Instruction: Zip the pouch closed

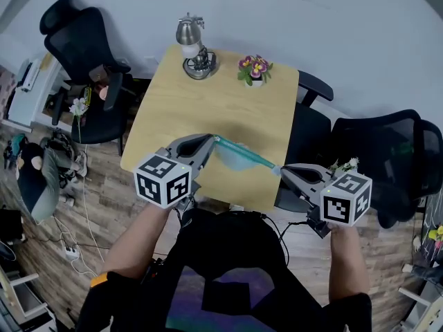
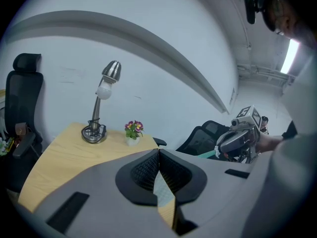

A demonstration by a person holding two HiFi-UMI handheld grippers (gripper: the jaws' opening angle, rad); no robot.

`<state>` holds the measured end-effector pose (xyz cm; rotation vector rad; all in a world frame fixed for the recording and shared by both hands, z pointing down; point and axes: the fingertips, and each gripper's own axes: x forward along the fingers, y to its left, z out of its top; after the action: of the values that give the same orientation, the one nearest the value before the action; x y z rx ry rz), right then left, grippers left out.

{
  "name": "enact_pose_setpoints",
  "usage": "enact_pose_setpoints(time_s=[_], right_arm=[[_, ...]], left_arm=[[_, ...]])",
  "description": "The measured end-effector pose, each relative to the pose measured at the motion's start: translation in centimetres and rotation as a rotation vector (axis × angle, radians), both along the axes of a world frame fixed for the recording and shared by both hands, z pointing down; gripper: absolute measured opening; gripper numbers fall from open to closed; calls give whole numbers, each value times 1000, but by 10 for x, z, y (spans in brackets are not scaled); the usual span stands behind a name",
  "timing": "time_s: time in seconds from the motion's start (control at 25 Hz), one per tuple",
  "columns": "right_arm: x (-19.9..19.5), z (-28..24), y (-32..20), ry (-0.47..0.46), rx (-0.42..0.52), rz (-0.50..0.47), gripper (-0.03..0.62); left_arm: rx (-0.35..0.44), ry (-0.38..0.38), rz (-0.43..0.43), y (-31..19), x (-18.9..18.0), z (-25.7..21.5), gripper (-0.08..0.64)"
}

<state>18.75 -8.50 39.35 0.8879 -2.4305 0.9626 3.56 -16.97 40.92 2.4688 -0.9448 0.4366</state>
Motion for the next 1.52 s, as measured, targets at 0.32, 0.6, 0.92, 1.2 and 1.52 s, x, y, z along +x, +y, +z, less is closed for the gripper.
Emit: enact_pose_setpoints(time_s=[0.32,0.6,0.92,1.2,1.52], right_arm=[[9,1,-13,53,31,31,18],[22,-1,-33,107,91,105,18],[32,-5,-47,105,126,180,18],[40,-2,-50,107,125,221,18],[33,21,-37,99,63,197,18]], left_arm=[[18,2,6,-8,9,-7,9],[40,-14,30,-23,27,-3,9],[62,0,59,-43,52,2,9],[78,0,100,-55,74,9,9],[31,-19,125,-45,75,36,11]])
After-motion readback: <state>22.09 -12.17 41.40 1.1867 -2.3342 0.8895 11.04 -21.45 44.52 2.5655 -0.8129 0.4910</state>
